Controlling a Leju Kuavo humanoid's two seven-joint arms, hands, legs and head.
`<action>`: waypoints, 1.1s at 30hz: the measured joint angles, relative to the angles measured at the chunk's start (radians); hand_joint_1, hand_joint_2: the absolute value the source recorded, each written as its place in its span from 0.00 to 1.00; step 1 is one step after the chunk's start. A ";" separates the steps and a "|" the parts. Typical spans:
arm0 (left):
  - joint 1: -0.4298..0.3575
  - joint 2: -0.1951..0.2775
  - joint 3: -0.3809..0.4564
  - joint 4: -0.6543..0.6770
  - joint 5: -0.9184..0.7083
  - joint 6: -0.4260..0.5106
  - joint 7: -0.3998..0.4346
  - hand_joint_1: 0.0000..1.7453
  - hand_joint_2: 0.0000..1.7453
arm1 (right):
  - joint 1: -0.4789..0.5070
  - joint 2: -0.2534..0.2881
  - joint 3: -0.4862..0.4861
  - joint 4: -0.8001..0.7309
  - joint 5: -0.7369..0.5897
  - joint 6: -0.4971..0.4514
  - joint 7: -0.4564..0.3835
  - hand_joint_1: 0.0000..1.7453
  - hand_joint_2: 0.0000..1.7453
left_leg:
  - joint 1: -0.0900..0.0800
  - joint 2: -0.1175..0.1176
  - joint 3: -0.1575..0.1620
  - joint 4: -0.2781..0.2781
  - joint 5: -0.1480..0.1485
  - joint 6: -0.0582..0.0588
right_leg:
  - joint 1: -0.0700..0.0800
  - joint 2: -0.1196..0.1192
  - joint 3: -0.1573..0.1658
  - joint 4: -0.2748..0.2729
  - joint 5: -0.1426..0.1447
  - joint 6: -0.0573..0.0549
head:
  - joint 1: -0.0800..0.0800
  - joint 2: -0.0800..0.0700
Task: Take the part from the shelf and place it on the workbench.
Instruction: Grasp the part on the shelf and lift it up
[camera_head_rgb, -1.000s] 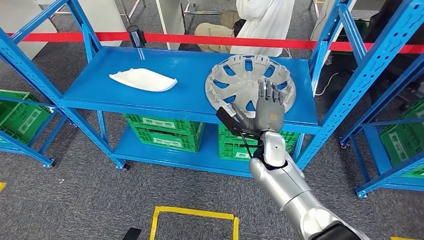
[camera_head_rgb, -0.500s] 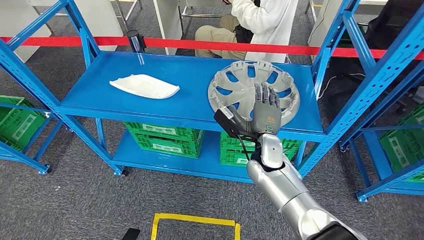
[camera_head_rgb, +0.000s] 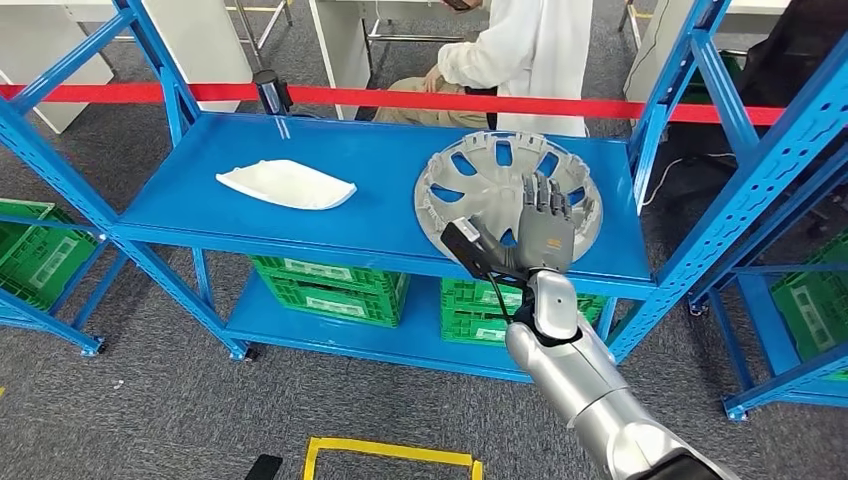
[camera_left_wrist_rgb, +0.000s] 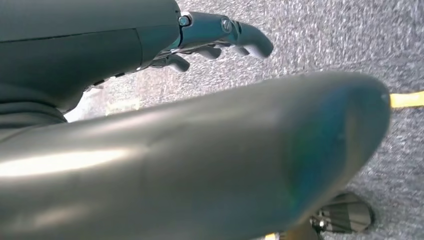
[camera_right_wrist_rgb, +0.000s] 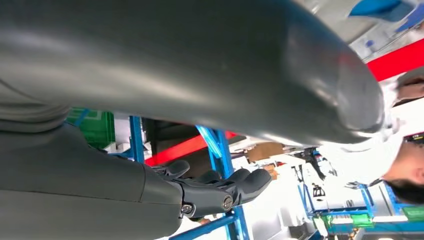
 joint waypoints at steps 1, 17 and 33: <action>-0.001 0.000 0.000 0.000 -0.001 0.000 0.000 0.00 0.00 | -0.001 0.000 0.000 0.000 0.000 0.000 0.000 0.00 0.00 | 0.001 0.001 -0.007 0.019 -0.012 -0.006 | -0.003 0.000 0.005 -0.003 0.000 -0.005 | -0.002 0.000; -0.002 -0.002 0.000 0.000 -0.004 0.000 -0.008 0.00 0.00 | 0.003 0.000 -0.007 0.000 -0.037 0.038 -0.011 0.00 0.00 | 0.000 0.006 -0.002 -0.051 0.057 0.030 | 0.001 -0.001 0.032 0.020 -0.054 0.022 | -0.005 0.000; -0.009 -0.002 0.000 0.000 -0.011 -0.002 -0.009 0.00 0.00 | -0.001 0.007 -0.075 0.020 -0.155 0.200 -0.073 0.00 0.00 | 0.005 0.003 -0.049 0.085 -0.034 -0.016 | -0.008 0.001 0.004 0.001 -0.001 -0.011 | -0.005 0.000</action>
